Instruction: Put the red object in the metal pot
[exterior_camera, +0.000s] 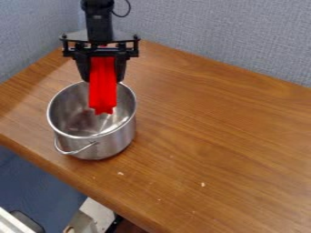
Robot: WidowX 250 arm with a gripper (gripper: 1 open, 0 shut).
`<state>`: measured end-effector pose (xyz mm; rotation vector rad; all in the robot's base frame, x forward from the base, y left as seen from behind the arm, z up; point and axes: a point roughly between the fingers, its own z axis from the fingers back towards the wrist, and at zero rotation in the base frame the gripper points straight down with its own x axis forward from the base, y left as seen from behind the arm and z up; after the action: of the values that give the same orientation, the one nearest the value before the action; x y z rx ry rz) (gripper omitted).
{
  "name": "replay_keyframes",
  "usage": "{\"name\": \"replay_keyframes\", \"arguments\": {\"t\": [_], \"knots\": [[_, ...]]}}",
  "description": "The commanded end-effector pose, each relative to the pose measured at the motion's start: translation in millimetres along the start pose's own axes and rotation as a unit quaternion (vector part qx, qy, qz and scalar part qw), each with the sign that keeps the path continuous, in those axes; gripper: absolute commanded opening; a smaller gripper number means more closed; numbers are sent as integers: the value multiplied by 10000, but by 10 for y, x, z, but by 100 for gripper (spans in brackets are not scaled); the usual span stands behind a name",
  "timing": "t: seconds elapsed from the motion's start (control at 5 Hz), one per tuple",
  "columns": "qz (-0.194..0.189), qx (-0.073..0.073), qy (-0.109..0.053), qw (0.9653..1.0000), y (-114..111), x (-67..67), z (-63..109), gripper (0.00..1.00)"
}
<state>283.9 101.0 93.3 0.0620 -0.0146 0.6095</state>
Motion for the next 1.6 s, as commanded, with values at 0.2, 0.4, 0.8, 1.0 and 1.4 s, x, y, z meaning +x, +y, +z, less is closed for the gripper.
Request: {"name": "replay_keyframes", "arguments": {"t": [0.2, 0.4, 0.8, 1.0, 1.4], "knots": [[-180, -252, -11, 9995, -107, -25, 266, 0], [-288, -357, 124, 9989, -177, -29, 324, 0], [-150, -393, 209, 9989, -134, -2, 267, 0], [15, -374, 248, 9990, 1, -5, 212, 0], [190, -360, 387, 9984, 100, -3, 98, 0]]}}
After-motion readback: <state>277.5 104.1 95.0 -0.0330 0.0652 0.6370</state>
